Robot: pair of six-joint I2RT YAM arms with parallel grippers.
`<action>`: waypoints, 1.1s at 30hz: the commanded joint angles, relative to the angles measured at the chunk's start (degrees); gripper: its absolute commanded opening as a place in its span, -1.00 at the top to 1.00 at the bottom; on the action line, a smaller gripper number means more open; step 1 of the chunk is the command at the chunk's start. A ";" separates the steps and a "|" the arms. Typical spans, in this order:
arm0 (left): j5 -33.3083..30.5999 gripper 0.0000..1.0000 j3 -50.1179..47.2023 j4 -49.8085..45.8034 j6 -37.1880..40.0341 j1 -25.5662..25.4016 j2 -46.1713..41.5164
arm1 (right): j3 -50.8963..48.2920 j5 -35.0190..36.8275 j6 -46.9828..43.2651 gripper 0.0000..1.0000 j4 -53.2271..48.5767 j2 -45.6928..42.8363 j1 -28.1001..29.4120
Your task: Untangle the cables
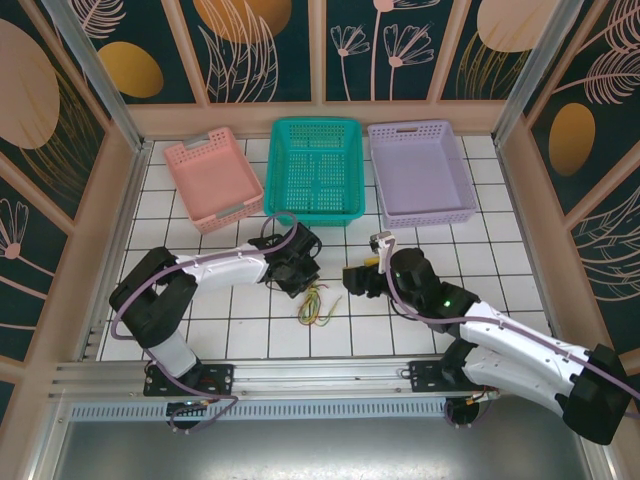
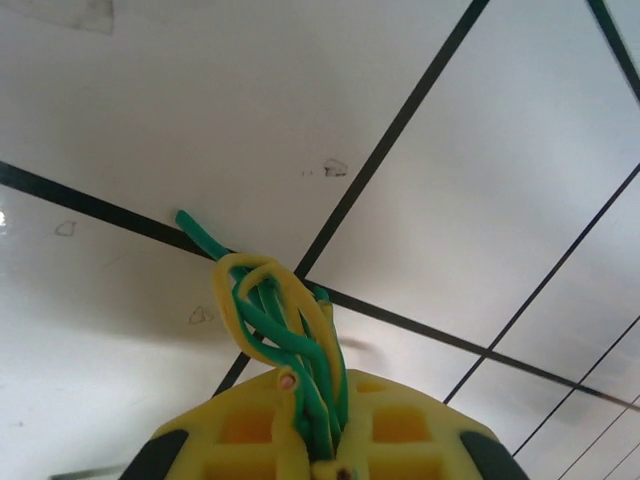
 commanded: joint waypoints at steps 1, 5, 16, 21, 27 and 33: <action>-2.69 1.00 4.18 -2.95 0.08 -0.12 -2.49 | -1.03 -0.69 -1.45 -0.39 -0.44 -1.03 0.36; -4.53 1.00 8.56 -6.64 -0.08 -0.09 -4.45 | -0.88 0.51 -3.33 -0.39 0.51 -1.45 0.36; -10.63 1.00 29.63 -16.17 2.58 2.14 -2.62 | 4.25 10.56 -18.30 -0.51 7.23 -3.64 0.46; -11.31 1.00 37.75 -17.99 1.98 4.21 0.65 | 8.62 16.18 -25.88 -0.59 9.32 -1.38 1.23; -11.65 1.00 43.10 -19.92 -2.98 4.71 4.16 | 8.66 26.31 -34.00 -0.69 16.44 3.06 5.12; -8.93 1.00 44.21 -20.20 -8.20 4.78 5.85 | 9.67 27.95 -35.73 -0.75 23.45 10.19 5.63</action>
